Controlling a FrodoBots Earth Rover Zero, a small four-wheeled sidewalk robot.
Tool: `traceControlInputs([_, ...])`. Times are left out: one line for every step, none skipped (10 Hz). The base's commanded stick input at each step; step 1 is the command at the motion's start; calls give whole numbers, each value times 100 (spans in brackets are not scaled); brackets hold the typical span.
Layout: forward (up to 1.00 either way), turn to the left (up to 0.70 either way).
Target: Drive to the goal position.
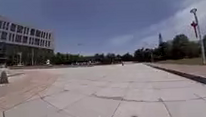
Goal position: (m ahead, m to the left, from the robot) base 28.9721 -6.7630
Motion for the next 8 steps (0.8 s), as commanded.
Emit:
traceControlInputs([45, -24])
traceControlInputs([45, -24])
traceControlInputs([45, -24])
traceControlInputs([45, -24])
traceControlInputs([45, -24])
traceControlInputs([45, -24])
traceControlInputs([45, -24])
traceControlInputs([45, -24])
